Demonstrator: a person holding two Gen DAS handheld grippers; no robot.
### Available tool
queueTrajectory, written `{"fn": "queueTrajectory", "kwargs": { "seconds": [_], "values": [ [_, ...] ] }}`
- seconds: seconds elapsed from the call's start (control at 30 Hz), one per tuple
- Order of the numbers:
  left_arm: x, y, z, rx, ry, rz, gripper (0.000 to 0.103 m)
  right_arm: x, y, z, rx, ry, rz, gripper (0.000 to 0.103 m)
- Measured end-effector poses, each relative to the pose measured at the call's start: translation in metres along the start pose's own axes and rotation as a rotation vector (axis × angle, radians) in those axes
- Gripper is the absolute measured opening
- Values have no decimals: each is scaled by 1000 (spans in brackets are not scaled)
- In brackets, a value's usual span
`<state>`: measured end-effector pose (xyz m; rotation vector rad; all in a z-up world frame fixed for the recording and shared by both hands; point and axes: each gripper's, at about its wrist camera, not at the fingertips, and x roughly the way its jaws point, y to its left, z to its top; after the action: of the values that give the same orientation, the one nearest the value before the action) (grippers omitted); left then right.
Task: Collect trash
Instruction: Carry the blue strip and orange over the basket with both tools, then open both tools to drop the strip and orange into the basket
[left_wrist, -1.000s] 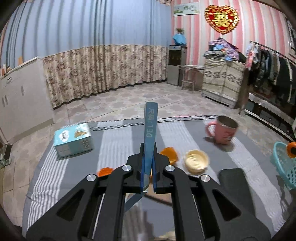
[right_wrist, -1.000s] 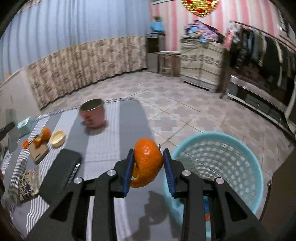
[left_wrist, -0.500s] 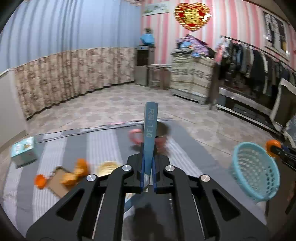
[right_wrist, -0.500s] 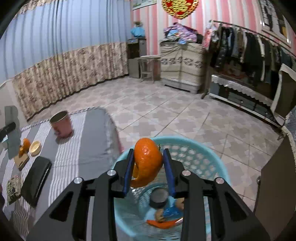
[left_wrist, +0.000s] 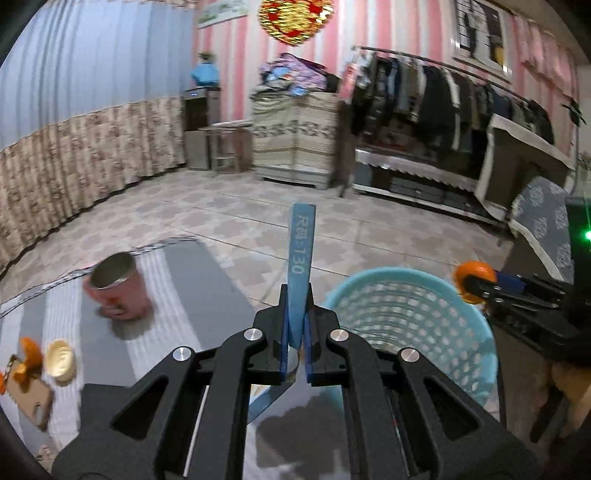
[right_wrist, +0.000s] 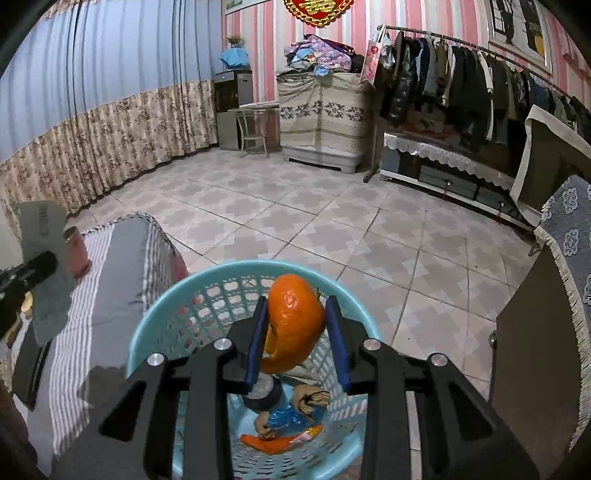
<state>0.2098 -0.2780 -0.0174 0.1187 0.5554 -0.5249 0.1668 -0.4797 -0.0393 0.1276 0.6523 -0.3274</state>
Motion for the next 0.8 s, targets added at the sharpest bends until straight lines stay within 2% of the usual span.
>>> {"fn": "queueTrajectory", "kwargs": {
  "seconds": [0.2, 0.3, 0.4, 0.47, 0.5, 0.53, 0.67, 0.73, 0.8],
  "values": [
    [34, -43, -4, 60, 53, -64, 5, 5, -14, -5, 53, 16, 7, 32],
    [48, -55, -3, 61, 73, -101, 5, 6, -20, -5, 73, 14, 5, 32],
    [58, -63, -2, 72, 86, -105, 7, 7, -27, -6, 88, 17, -4, 32],
    [63, -62, 1, 73, 102, -108, 22, 9, -31, -6, 103, 20, -8, 32],
    [65, -62, 2, 70, 103, -104, 36, 9, -33, -6, 112, 20, -8, 32],
    [65, -61, 3, 66, 101, -99, 45, 10, -35, -6, 120, 20, -7, 32],
    [59, -51, 8, 60, 72, -57, 58, 12, -37, -7, 129, 23, -5, 32],
    [53, -41, 10, 45, 49, -26, 73, 12, -33, -9, 119, 28, -7, 32],
    [46, -29, 13, 26, 26, 3, 81, 14, -30, -8, 111, 33, -3, 32]
  ]
}}
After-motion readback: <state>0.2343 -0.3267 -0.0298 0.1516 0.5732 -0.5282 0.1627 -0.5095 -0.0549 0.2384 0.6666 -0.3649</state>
